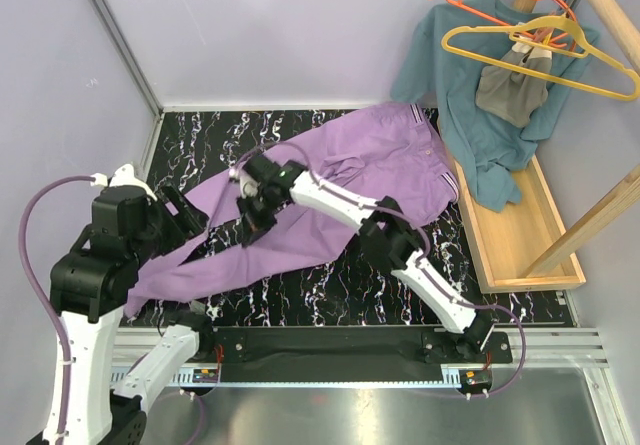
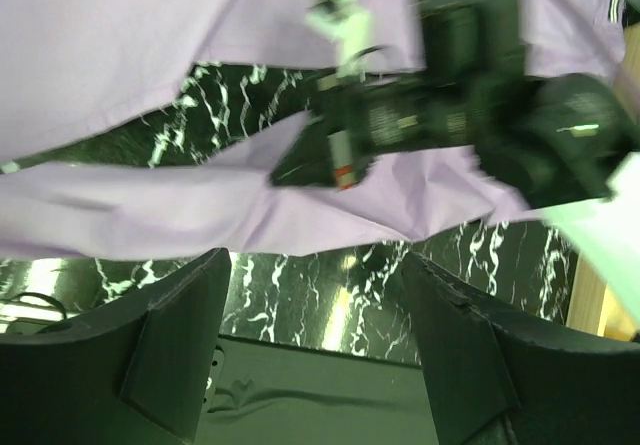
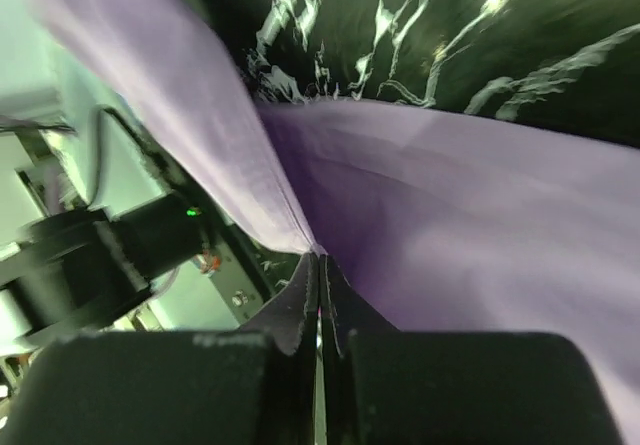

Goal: Place the trousers on the hanger
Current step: Flatten out the trousers at the center of the board.

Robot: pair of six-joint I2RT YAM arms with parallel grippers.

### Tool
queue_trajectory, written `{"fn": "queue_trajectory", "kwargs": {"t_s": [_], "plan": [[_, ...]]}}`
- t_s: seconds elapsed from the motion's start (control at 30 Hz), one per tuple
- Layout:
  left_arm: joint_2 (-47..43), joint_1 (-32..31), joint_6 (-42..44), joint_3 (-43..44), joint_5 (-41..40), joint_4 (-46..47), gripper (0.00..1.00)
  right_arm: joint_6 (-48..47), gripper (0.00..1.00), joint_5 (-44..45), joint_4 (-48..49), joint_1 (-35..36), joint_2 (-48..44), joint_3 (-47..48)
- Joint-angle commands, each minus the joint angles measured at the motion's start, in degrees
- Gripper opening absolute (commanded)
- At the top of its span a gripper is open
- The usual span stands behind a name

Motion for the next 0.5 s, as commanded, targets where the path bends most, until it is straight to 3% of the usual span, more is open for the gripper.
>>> {"fn": "queue_trajectory", "kwargs": {"t_s": [0.0,0.13,0.37,0.43,0.47], "plan": [[1.9,0.1,1.7,5.6,-6.1,-0.8,0.74,-2.6,0.0,-2.9,-4.4,-3.2,-8.7,6.4],[2.7,0.1,2.4,8.2,-9.6,-1.3,0.75,-0.5,0.0,-11.1,0.2,-0.8,-15.6,-4.3],[4.6,0.1,0.6,8.3,-14.8,-4.1,0.75,-3.9,0.01,-17.7,2.2,13.3,-22.2,-28.1],[5.0,0.1,-0.1,7.1,-15.4,-4.5,0.75,-4.9,0.15,-17.7,1.9,14.2,-22.3,-31.7],[5.4,0.1,-0.3,5.6,-15.3,-5.2,0.75,-5.1,0.27,-17.1,1.3,13.9,-22.1,-33.3]]}}
